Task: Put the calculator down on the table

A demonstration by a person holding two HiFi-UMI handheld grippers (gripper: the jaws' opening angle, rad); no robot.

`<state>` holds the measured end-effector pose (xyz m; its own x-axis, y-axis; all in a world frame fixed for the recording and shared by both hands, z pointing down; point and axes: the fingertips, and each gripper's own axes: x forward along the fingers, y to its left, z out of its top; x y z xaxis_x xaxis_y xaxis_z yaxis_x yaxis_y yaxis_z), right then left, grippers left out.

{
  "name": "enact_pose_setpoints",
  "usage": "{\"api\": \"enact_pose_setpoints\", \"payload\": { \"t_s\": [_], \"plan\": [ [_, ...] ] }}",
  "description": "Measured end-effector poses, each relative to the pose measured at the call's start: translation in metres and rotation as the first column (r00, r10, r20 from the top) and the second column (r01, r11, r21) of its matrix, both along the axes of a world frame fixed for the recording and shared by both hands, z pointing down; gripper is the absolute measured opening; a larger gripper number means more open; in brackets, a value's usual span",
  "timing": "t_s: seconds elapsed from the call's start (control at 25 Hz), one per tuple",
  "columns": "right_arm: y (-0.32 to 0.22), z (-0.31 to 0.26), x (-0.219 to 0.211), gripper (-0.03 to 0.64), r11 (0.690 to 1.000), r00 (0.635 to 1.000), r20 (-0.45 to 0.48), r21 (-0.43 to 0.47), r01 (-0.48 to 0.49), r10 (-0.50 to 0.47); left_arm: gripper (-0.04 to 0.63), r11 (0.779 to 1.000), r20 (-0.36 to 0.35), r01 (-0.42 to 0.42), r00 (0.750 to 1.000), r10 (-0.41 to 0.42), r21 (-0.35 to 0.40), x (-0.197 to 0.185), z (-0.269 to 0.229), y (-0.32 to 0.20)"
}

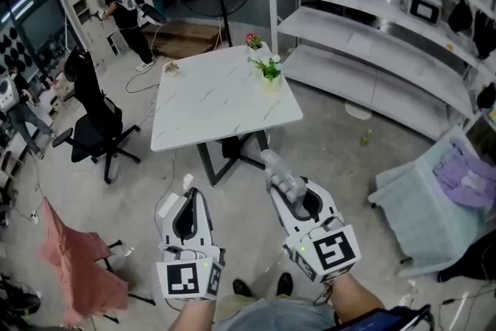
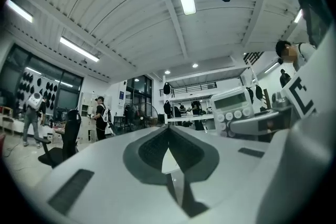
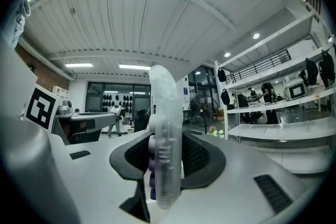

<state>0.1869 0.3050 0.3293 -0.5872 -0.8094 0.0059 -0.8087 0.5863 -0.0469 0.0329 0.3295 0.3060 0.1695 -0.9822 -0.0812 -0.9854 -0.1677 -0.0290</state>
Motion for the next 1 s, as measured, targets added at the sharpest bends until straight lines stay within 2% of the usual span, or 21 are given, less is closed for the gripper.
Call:
{"api": "enact_pose_setpoints", "payload": {
  "t_s": [0.2, 0.44, 0.72, 1.0],
  "plan": [
    [-0.021, 0.016, 0.002, 0.146, 0.999, 0.999, -0.002, -0.037, 0.037, -0.037, 0.008, 0.999, 0.01, 0.029, 1.0, -0.029, -0.03, 0.005, 0.016, -0.008],
    [-0.059, 0.032, -0.018, 0.146, 0.995, 0.998, -0.001, -0.074, 0.063, -0.063, 0.008, 0.997, -0.008, 0.062, 0.998, -0.063, -0.054, -0.021, 0.031, -0.045],
    [-0.14, 0.042, -0.076, 0.146, 0.992, 0.996, 0.007, -0.096, 0.084, -0.084, 0.008, 0.997, -0.012, 0.065, 0.998, -0.066, -0.041, -0.076, 0.035, -0.13],
    [-0.223, 0.03, -0.124, 0.146, 0.994, 0.999, 0.006, -0.092, 0.054, -0.054, 0.008, 0.999, -0.008, 0.029, 1.0, -0.03, -0.019, -0.125, 0.019, -0.219]
  ]
}}
